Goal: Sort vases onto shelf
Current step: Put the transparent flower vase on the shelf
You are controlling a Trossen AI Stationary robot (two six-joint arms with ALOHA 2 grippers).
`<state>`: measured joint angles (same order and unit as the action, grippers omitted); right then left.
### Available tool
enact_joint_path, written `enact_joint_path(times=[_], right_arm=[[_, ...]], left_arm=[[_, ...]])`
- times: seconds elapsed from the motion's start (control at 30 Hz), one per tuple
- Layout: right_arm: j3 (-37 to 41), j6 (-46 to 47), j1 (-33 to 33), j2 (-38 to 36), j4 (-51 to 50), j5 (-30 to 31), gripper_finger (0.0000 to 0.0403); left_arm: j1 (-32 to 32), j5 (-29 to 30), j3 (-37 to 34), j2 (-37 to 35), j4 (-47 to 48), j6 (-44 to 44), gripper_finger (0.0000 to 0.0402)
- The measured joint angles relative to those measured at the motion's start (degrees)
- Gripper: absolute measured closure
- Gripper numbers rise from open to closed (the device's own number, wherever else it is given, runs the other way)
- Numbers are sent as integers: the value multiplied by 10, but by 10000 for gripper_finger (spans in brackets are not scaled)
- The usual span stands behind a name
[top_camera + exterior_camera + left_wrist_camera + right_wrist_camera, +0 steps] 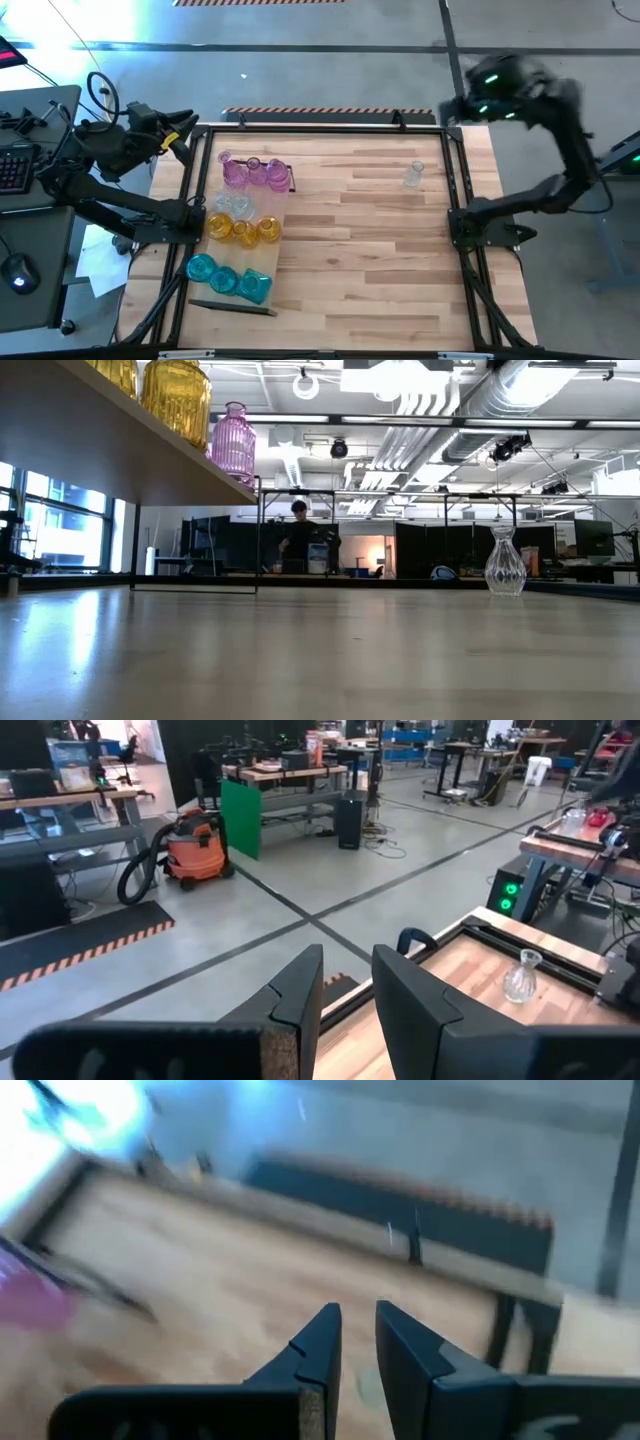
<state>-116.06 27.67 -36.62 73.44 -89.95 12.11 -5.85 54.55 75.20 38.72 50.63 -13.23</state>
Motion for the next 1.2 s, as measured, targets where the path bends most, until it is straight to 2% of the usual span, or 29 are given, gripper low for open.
enact_joint_path(times=[0.17,0.27,0.47,0.53,0.63,0.87,0.97,1.2], right_arm=[[253,45,15,-79,62,-7,355],[377,62,9,-124,147,-52,355],[534,73,0,-158,232,-157,355],[567,70,-1,-157,236,-171,355],[602,70,-3,-154,244,-152,355],[627,42,-34,-152,290,-134,348],[634,21,-56,-144,300,-135,325],[637,-19,-105,-104,308,-138,239]], left_arm=[[0,-1,0,0,1,-17,322],[0,-1,0,0,1,-21,322],[0,1,0,0,1,-14,322],[0,2,0,0,1,-17,322],[0,1,0,0,1,-26,322],[0,1,0,0,1,-26,322],[0,1,0,0,1,-27,322],[0,1,0,0,1,-27,322]])
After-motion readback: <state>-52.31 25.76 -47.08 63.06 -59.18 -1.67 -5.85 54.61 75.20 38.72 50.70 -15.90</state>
